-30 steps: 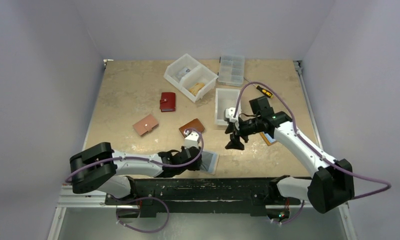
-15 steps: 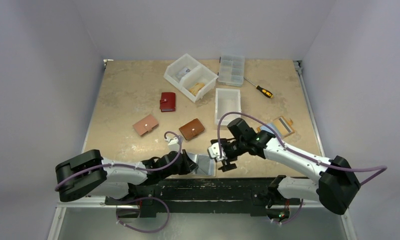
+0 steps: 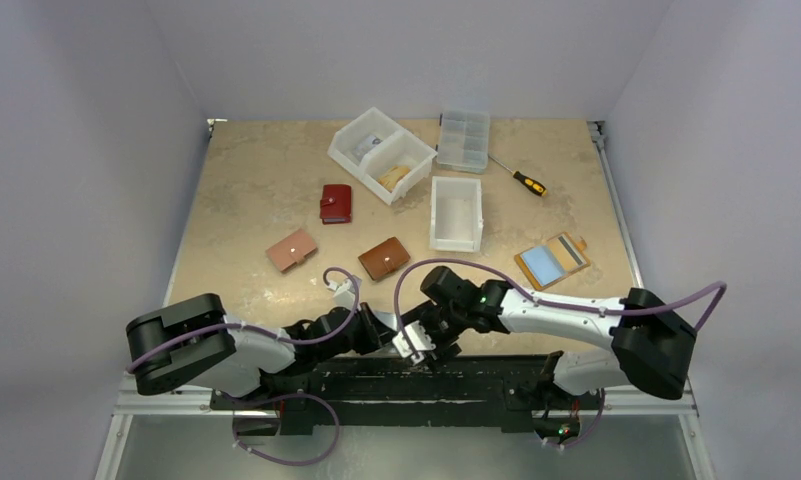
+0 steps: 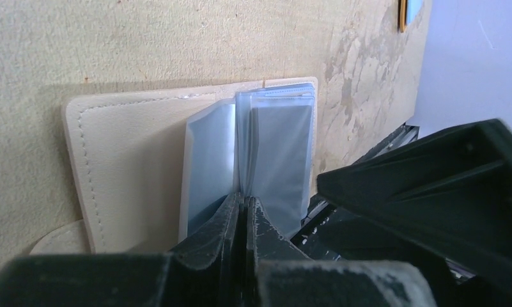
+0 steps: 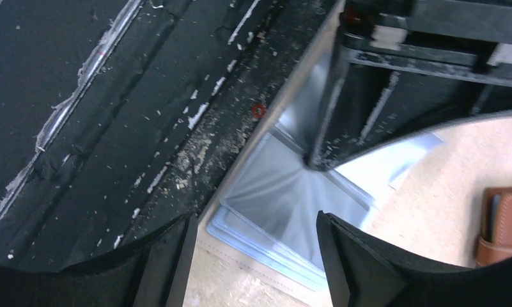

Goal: Take the credit cards out of the card holder
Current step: Remove the credit card from the card holder.

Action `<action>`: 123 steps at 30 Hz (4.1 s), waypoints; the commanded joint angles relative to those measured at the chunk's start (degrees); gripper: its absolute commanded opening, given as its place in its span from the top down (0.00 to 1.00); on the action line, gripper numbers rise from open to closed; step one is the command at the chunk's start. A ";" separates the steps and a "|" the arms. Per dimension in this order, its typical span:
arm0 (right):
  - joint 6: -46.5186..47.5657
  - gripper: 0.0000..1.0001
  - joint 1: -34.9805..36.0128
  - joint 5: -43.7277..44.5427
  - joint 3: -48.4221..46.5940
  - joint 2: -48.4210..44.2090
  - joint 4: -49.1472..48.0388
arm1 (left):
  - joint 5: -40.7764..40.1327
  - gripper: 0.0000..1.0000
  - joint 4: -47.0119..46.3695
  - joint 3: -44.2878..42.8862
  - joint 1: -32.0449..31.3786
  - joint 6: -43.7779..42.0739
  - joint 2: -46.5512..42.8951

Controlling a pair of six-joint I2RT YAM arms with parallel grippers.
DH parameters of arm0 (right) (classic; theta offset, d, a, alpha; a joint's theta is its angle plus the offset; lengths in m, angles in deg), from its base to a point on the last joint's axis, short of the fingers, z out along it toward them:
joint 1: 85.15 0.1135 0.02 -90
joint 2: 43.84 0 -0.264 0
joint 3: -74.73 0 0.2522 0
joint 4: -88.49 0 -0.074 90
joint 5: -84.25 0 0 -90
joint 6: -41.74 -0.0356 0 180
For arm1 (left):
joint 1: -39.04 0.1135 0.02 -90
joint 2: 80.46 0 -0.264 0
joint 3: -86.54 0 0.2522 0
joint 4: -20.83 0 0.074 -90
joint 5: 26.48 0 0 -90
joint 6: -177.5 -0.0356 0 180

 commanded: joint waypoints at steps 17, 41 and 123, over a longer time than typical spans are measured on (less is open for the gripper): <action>-4.79 0.32 7.88 14.49 0.20 4.85 -7.65 | 0.89 1.00 -9.87 2.21 0.80 5.16 1.72; -8.00 0.45 6.96 14.53 -2.72 1.60 -5.30 | 0.16 1.00 -4.37 0.54 0.88 2.52 2.73; -24.45 0.80 5.76 3.46 -8.39 5.70 -10.59 | -10.88 0.21 -1.98 9.03 0.97 5.99 -19.24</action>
